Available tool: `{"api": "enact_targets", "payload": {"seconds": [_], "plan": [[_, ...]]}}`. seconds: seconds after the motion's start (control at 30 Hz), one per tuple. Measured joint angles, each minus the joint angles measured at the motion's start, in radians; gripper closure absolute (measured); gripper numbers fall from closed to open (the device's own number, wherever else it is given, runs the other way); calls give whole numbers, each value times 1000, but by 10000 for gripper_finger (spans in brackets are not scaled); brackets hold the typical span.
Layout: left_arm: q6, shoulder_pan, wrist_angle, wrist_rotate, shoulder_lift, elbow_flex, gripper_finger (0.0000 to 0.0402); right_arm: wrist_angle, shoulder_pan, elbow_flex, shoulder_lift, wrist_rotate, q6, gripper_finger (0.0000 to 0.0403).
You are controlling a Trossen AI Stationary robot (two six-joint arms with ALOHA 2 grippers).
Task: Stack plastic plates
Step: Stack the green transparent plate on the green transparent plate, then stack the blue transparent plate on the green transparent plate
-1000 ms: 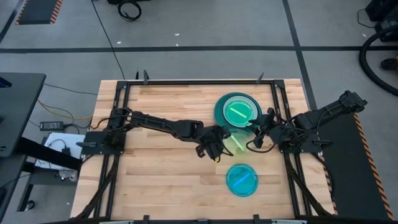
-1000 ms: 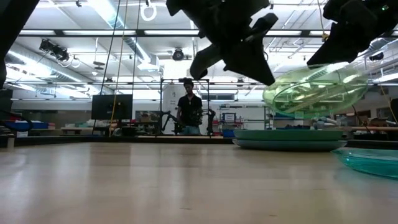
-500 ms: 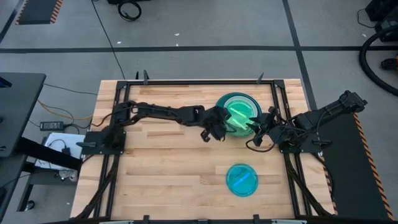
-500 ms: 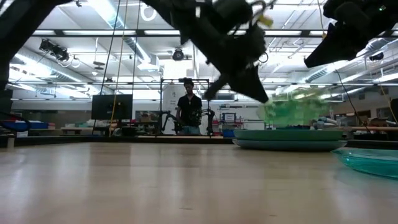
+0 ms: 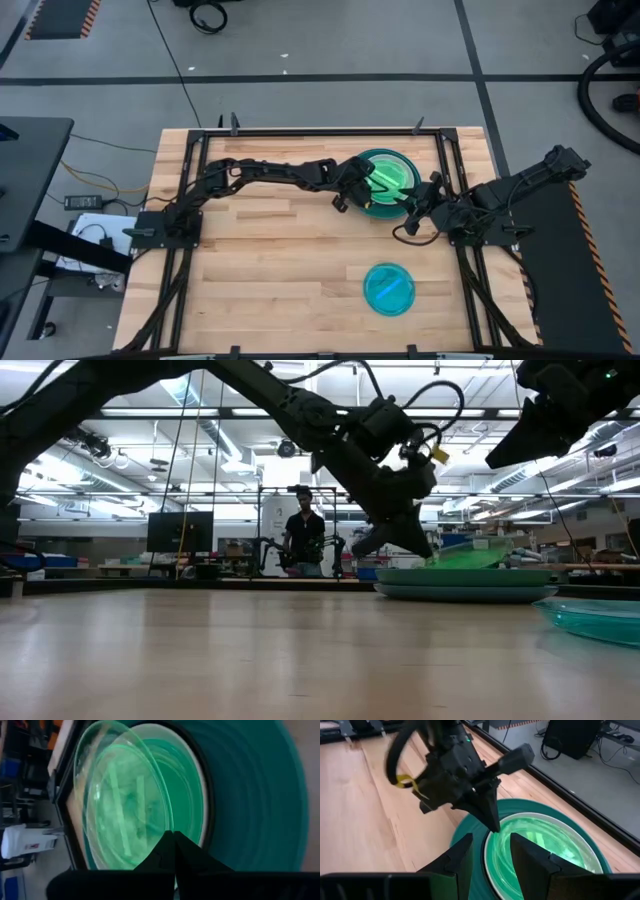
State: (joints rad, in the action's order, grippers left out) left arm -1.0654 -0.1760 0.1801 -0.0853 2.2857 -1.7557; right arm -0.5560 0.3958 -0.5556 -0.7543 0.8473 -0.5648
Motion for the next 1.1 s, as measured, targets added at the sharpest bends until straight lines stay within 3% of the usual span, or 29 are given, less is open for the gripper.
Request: {"api": "enact_targets", "payload": {"seconds": [0.13,0.33,0.5,0.63,0.77,0.9,1.1], "plan": [[0,-5,-1,-11,11,-9,392,1,0,0,-12,-12,0,264],[77,-1,16,-76,8,-10,317,-1,1,0,-11,-44,-2,264],[138,43,110,-117,-23,-10,266,-1,1,0,-11,-196,-34,264],[245,94,191,-181,-73,-11,261,-1,8,0,-15,-314,-89,264],[418,137,319,-194,-110,-11,261,0,35,0,-52,-365,-161,264],[539,186,431,-197,-126,-11,261,5,60,0,-146,-398,-244,264],[623,260,510,-203,-126,1,261,30,75,0,-328,-528,-353,264]]}}
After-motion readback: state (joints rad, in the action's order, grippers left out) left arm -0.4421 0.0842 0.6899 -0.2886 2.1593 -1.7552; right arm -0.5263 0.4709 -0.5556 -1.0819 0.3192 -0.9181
